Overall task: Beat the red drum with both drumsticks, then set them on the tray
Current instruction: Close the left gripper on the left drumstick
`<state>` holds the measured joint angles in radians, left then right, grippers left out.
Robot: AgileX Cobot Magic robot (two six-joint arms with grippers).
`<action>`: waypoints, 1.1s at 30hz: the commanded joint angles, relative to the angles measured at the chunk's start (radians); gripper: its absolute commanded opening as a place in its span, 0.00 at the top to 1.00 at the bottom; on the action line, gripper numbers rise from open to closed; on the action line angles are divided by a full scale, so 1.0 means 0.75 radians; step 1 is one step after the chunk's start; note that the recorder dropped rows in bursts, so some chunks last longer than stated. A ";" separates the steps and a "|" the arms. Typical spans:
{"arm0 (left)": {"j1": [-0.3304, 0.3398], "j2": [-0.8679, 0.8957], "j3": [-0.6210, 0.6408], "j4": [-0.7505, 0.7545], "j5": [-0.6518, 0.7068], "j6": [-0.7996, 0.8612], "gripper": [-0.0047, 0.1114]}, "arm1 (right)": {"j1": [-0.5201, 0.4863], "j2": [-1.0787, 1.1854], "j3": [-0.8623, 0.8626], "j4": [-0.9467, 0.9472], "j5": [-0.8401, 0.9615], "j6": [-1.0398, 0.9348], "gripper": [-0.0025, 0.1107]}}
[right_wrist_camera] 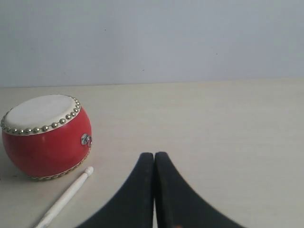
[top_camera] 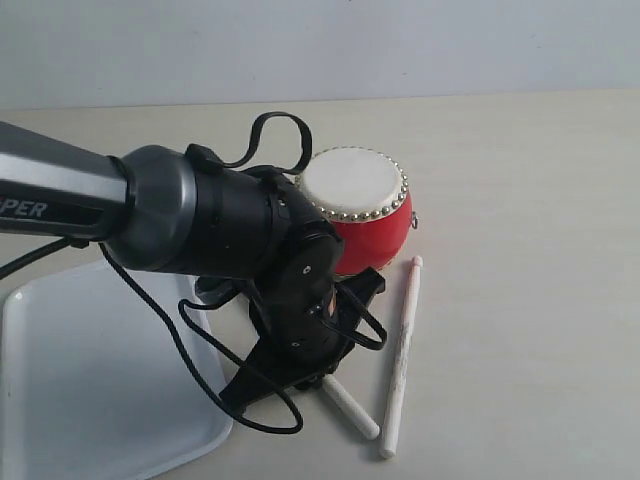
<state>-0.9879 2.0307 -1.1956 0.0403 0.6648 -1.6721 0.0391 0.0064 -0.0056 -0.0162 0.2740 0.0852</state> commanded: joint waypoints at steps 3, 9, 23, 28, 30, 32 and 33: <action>-0.004 0.031 0.008 0.005 -0.001 0.027 0.96 | -0.006 -0.008 0.007 -0.010 -0.007 -0.007 0.98; -0.004 0.031 0.008 0.041 -0.025 0.058 0.96 | -0.006 -0.008 0.007 -0.010 -0.007 -0.007 0.98; -0.004 -0.071 0.008 0.178 0.022 0.010 0.96 | -0.006 -0.008 0.007 -0.010 -0.007 -0.007 0.98; -0.004 -0.142 0.008 0.271 0.097 -0.048 0.96 | -0.006 -0.008 0.007 -0.010 -0.007 -0.007 0.98; -0.004 -0.189 0.008 0.303 0.132 -0.072 0.96 | -0.006 -0.008 0.007 -0.010 -0.007 -0.007 0.98; -0.004 -0.225 0.008 0.347 0.151 -0.084 0.96 | -0.006 -0.008 0.007 -0.010 -0.007 -0.007 0.98; -0.004 -0.242 0.008 0.355 0.166 -0.086 0.96 | -0.006 -0.008 0.007 -0.010 -0.007 -0.007 0.98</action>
<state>-0.9879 1.8804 -1.1938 0.2770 0.7600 -1.7223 0.0391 0.0064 -0.0056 -0.0162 0.2740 0.0852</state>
